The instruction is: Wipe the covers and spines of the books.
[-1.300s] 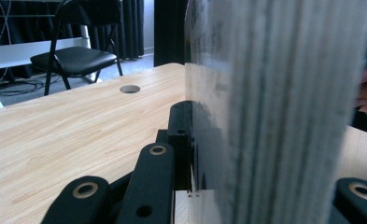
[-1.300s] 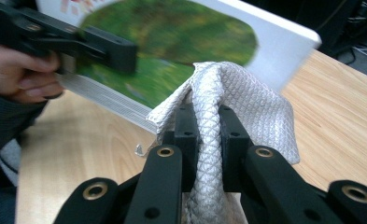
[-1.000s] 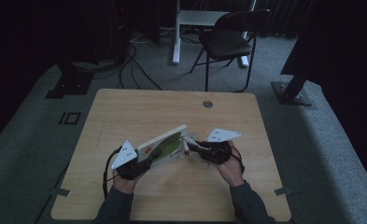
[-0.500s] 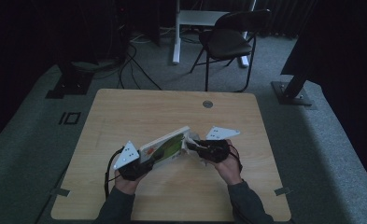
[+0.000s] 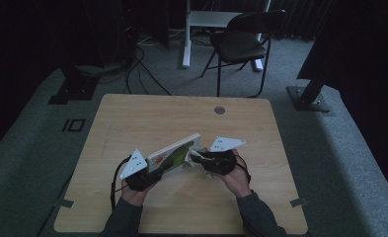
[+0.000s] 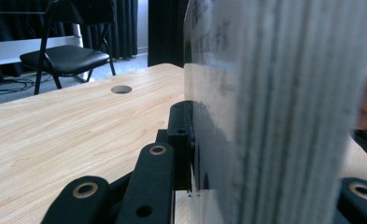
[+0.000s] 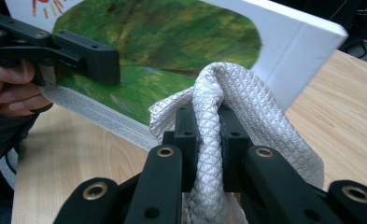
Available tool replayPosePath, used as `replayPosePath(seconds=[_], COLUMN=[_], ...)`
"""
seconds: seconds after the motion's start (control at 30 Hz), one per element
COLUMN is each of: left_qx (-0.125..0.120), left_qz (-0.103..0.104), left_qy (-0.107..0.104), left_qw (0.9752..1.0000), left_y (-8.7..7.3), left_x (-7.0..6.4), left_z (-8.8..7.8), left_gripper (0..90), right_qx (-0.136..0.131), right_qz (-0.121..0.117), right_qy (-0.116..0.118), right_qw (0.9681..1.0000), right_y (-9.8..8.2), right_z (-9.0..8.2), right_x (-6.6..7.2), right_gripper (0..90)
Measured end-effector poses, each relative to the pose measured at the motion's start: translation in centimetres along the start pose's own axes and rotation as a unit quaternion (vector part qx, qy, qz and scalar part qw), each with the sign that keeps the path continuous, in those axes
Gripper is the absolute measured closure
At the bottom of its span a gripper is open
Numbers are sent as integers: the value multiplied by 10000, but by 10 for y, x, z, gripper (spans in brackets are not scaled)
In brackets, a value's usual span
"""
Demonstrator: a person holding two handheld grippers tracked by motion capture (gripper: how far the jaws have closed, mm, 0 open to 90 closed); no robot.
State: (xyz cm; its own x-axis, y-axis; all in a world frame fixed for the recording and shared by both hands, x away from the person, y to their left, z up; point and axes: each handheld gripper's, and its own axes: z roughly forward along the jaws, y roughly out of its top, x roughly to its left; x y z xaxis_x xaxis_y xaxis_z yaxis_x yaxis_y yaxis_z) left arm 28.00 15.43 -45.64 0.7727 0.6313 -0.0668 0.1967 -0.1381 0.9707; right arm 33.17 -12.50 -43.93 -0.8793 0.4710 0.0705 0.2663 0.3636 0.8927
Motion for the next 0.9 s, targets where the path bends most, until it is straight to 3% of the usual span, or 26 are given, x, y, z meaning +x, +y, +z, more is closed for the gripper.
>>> replayPosePath(seconds=[0.67,0.9], left_qx=[43,43], left_qz=[9,7], left_qy=[-26,-30], left_qw=[10000,10000], left_y=[-2,-1], left_x=[-2,-2], left_z=[3,3], left_gripper=[781,781], right_qx=[43,65], right_qz=[-516,-585], right_qy=[417,444], right_qw=[9978,9973], right_y=[12,12], right_z=[13,14], right_x=[32,35], right_gripper=[811,810])
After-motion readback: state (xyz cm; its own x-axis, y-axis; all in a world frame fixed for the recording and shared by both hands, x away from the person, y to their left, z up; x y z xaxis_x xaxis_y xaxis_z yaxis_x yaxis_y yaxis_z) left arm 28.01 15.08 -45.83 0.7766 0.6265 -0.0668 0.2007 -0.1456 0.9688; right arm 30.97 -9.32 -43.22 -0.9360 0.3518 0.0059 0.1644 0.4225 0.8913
